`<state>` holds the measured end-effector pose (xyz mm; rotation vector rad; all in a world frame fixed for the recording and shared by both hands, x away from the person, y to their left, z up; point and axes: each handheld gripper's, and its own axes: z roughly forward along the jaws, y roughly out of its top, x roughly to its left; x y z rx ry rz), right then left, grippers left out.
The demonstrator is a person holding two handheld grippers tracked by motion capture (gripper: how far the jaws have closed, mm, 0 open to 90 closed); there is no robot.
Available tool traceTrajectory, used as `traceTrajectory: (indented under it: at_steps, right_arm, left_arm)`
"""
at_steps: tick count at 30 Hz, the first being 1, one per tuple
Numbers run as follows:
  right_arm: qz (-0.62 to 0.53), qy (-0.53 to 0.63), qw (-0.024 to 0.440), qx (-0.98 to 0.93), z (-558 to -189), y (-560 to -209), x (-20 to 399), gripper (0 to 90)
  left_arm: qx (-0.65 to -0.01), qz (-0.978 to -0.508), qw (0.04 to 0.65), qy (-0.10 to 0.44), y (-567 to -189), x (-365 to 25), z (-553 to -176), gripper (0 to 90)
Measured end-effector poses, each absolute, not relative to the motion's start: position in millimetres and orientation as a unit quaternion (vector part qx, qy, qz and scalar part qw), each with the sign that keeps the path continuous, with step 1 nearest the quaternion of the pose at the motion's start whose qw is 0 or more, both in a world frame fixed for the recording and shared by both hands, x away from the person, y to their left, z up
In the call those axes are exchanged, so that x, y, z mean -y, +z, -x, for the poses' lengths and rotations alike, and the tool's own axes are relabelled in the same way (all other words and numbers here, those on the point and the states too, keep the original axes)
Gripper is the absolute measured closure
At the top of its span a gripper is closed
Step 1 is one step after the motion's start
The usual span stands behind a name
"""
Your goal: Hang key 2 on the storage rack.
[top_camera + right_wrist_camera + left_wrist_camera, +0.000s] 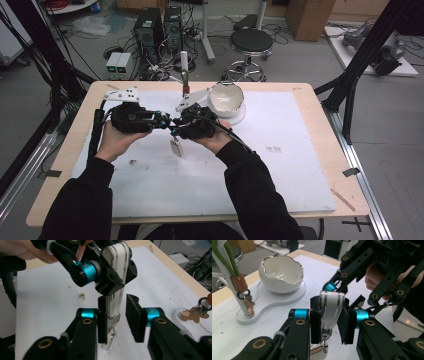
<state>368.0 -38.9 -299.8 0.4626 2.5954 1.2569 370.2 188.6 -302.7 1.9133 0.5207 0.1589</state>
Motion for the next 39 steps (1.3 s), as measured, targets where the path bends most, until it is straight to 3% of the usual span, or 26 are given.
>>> traceTrajectory:
  at_steps: [3, 5, 6, 7, 9, 13, 19, 39]
  right_arm:
    - [-0.163, 0.424, 0.109, -0.884, -369, -300, 40, 61.7]
    - [-0.172, 0.42, 0.103, -0.885, -370, -300, 45, 49.3]
    - [-0.172, 0.42, 0.103, -0.885, -370, -300, 45, 49.3]
    - [-0.172, 0.417, 0.099, -0.887, -372, -300, 50, 36.5]
    - [-0.172, 0.408, 0.097, -0.892, -373, -301, 55, 24.9]
    - [-0.182, 0.368, 0.137, -0.901, -371, -306, 64, 15.5]
    - [-0.205, 0.361, 0.144, -0.898, -372, -311, 84, 2.3]
    - [-0.307, 0.366, 0.183, -0.859, -352, -347, 202, 2.3]
  left_arm:
    - [-0.22, -0.805, 0.546, 0.071, -302, -191, -370, 74.4]
    - [-0.225, -0.801, 0.55, 0.073, -300, -195, -371, 74.5]
    - [-0.225, -0.801, 0.55, 0.073, -300, -195, -371, 74.5]
    - [-0.233, -0.797, 0.552, 0.076, -299, -198, -371, 74.5]
    - [-0.237, -0.796, 0.551, 0.081, -298, -201, -372, 74.4]
    - [-0.243, -0.793, 0.553, 0.08, -296, -204, -374, 74.3]
    - [-0.25, -0.796, 0.544, 0.092, -290, -211, -377, 74.1]
    - [-0.268, -0.792, 0.535, 0.125, -271, -219, -390, 74.0]
